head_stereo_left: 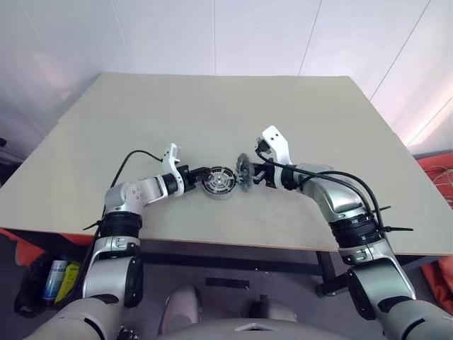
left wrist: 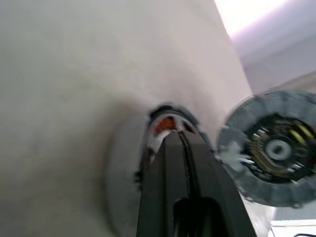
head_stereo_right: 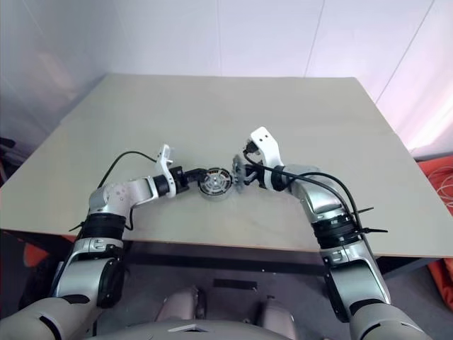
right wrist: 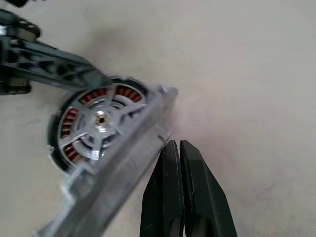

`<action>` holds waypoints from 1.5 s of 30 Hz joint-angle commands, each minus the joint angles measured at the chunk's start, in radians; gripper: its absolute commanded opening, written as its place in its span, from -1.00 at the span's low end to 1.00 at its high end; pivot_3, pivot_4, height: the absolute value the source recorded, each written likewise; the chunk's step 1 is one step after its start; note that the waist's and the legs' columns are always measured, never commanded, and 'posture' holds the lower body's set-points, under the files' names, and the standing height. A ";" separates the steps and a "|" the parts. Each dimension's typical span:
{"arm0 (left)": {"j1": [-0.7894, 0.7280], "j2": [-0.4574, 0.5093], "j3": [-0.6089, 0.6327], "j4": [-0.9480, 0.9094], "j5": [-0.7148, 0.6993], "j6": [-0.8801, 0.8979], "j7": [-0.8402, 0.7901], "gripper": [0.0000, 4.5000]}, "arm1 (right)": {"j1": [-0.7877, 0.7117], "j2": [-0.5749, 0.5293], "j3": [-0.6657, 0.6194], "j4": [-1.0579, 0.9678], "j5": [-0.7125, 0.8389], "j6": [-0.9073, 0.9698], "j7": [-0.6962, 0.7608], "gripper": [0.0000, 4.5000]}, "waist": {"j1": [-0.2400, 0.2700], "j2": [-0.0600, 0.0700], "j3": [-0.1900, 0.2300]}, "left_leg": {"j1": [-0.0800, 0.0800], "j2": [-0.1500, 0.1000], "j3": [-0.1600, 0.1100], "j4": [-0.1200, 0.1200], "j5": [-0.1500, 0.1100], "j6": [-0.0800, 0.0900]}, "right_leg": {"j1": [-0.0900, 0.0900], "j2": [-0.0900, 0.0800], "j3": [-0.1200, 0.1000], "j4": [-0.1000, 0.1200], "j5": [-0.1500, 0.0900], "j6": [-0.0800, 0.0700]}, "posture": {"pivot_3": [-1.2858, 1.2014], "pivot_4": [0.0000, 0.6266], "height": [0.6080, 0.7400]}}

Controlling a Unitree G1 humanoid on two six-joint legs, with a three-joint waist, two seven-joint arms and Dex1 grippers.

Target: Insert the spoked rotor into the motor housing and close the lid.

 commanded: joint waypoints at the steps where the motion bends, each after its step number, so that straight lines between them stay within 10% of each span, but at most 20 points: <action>1: -0.006 -0.013 -0.008 -0.078 -0.060 0.038 -0.047 -1.00 | -0.007 -0.005 -0.028 -0.030 0.006 -0.016 -0.007 -0.98 | 0.000 0.000 0.000 | -0.001 0.000 0.000 0.000 0.000 0.000 | -0.001 0.000 0.000 0.000 0.000 0.000 | 0.03 -1.00 1.00; 27: -0.065 -0.030 -0.001 0.092 0.017 0.054 0.120 -1.00 | 0.073 -0.209 -0.128 -0.303 0.105 0.068 0.077 -0.98 | 0.007 -0.001 0.000 | 0.008 0.000 0.000 0.000 0.000 0.000 | 0.008 0.000 0.000 -0.001 0.000 0.001 | 0.03 -1.00 1.00; 45: -0.114 0.022 0.046 0.177 0.041 -0.008 0.133 -1.00 | 0.025 -0.035 -0.084 -0.299 0.175 0.135 0.004 -0.98 | 0.001 0.000 0.000 | 0.007 0.000 0.000 0.000 0.000 0.000 | 0.007 0.000 0.000 -0.001 0.000 0.001 | 0.03 -1.00 1.00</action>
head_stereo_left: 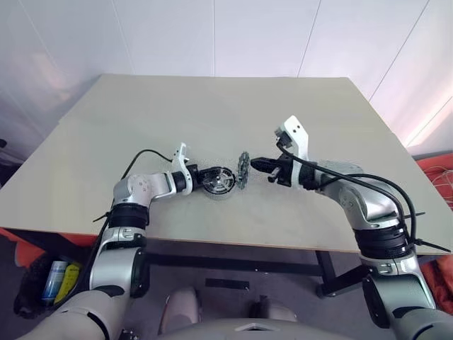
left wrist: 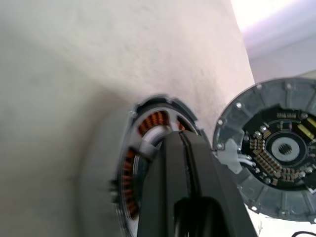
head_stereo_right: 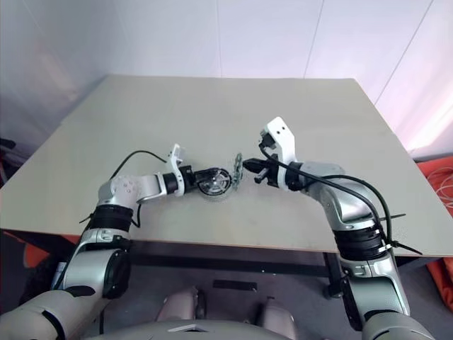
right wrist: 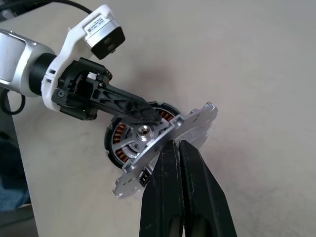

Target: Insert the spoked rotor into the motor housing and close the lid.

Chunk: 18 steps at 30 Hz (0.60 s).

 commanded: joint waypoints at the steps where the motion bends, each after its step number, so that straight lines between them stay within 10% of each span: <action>1: -0.022 0.024 0.026 0.030 0.023 -0.027 0.015 -1.00 | -0.043 0.032 0.020 -0.020 0.006 -0.006 -0.024 -0.98 | 0.000 0.000 0.000 | 0.000 0.000 0.000 0.000 0.000 0.000 | 0.000 0.000 0.000 0.000 0.000 0.000 | 0.03 -1.00 1.00; 18: -0.018 0.047 0.079 0.020 0.020 -0.037 0.045 -1.00 | -0.067 0.123 0.076 0.123 -0.038 -0.061 -0.084 -0.98 | -0.005 0.000 0.000 | 0.001 0.001 0.000 -0.001 0.001 -0.002 | 0.000 0.001 0.000 0.000 0.000 0.000 | 0.03 -1.00 1.00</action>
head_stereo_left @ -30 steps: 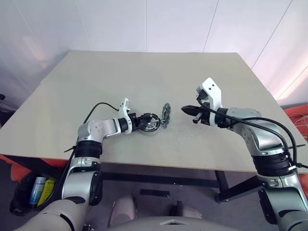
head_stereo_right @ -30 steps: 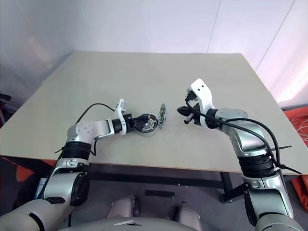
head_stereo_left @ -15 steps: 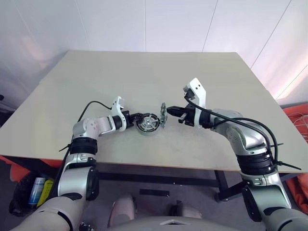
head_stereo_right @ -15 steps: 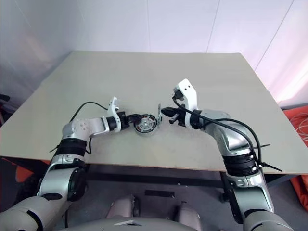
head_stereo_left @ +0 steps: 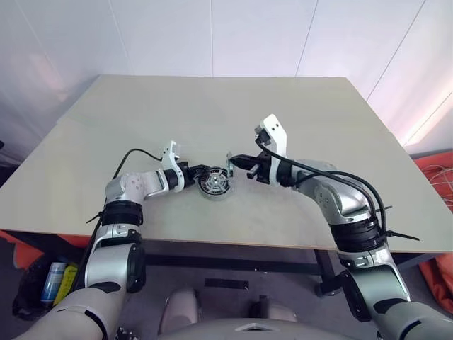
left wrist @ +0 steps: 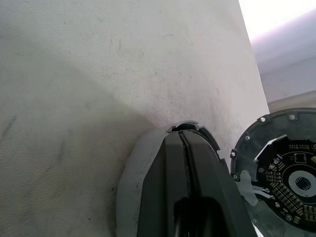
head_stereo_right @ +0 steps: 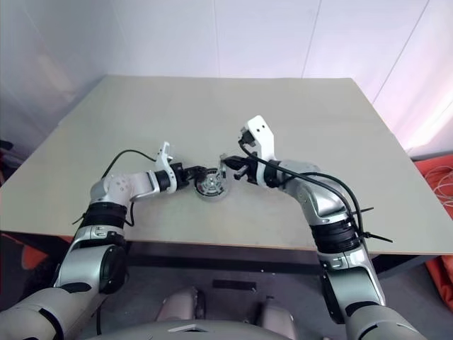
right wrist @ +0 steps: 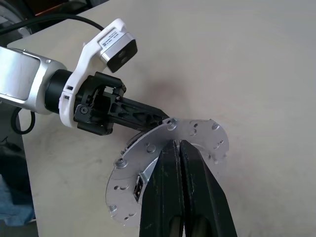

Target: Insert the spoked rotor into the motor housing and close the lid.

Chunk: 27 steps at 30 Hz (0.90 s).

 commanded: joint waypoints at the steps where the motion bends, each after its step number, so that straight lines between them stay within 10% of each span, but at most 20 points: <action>1: -0.003 0.036 0.040 -0.019 0.009 -0.019 0.029 -1.00 | -0.010 0.015 0.016 0.034 -0.018 -0.008 -0.017 -0.98 | -0.001 0.000 0.000 | 0.000 0.000 0.000 0.000 0.000 0.000 | 0.000 0.000 0.000 0.000 0.000 0.000 | 0.03 -1.00 1.00; 27: -0.023 0.030 0.082 -0.043 -0.017 -0.030 0.025 -1.00 | -0.013 0.018 -0.019 0.137 -0.063 -0.111 -0.018 -0.98 | 0.004 -0.001 0.001 | -0.010 -0.001 -0.001 0.000 -0.001 0.001 | -0.007 0.000 0.000 -0.001 0.000 0.000 | 0.03 -1.00 1.00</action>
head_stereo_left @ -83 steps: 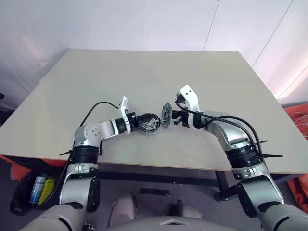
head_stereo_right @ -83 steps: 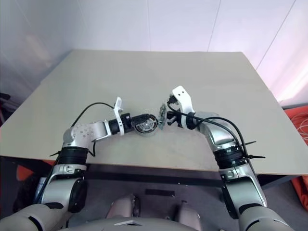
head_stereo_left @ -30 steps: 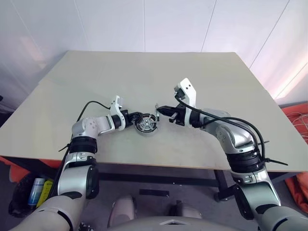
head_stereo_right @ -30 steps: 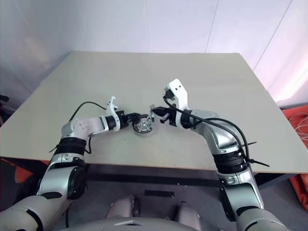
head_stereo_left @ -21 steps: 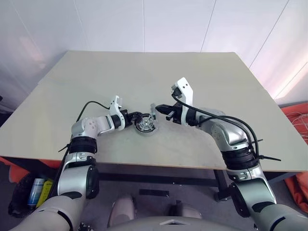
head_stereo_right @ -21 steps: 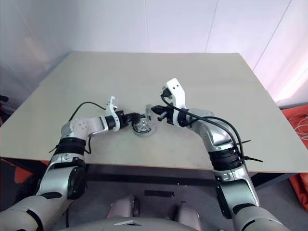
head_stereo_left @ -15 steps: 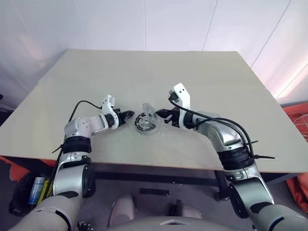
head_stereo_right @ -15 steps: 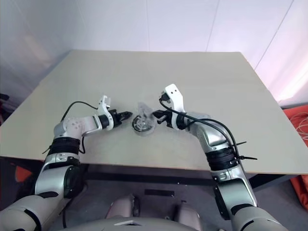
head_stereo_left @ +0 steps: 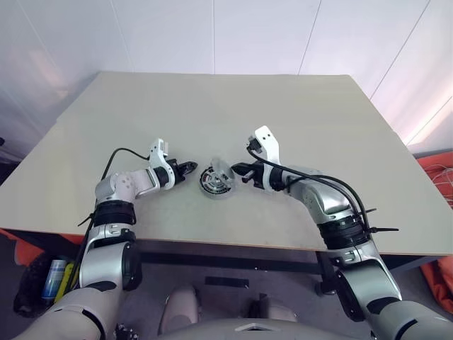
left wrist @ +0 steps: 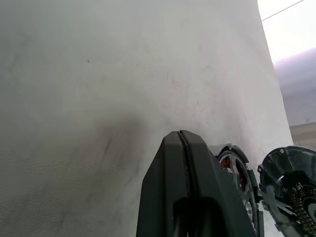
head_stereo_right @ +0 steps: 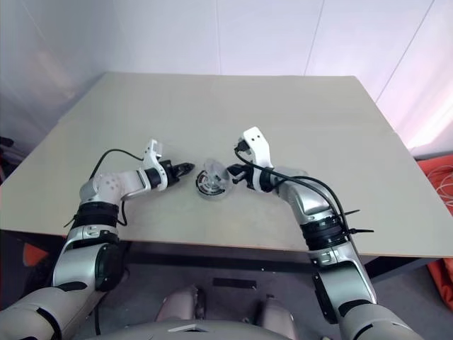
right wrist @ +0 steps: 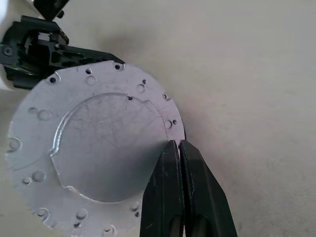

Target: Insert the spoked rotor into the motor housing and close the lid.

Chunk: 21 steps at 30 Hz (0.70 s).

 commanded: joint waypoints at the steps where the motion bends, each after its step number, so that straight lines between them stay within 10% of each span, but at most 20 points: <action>1: -0.019 0.001 0.017 -0.043 -0.028 -0.010 -0.027 -1.00 | -0.005 -0.029 -0.066 -0.056 0.032 -0.050 0.035 -0.98 | 0.000 0.000 0.000 | 0.000 0.000 0.000 0.000 0.000 0.000 | 0.000 0.000 0.000 0.000 0.000 0.000 | 0.03 -1.00 1.00; 12: 0.003 0.009 0.025 -0.069 -0.035 0.005 -0.036 -1.00 | 0.050 -0.091 -0.085 -0.226 0.167 0.009 0.179 -0.98 | 0.002 -0.001 0.000 | 0.000 0.000 0.000 0.000 0.000 0.001 | 0.000 0.000 0.000 0.000 0.000 0.000 | 0.03 -1.00 1.00; 21: 0.021 0.032 0.043 -0.109 -0.043 0.033 -0.019 -1.00 | 0.000 0.048 0.005 0.049 0.074 -0.069 0.135 -0.98 | 0.000 -0.001 0.000 | 0.001 0.000 0.000 0.001 0.000 0.000 | 0.001 0.000 -0.001 0.001 0.000 0.000 | 0.03 -1.00 1.00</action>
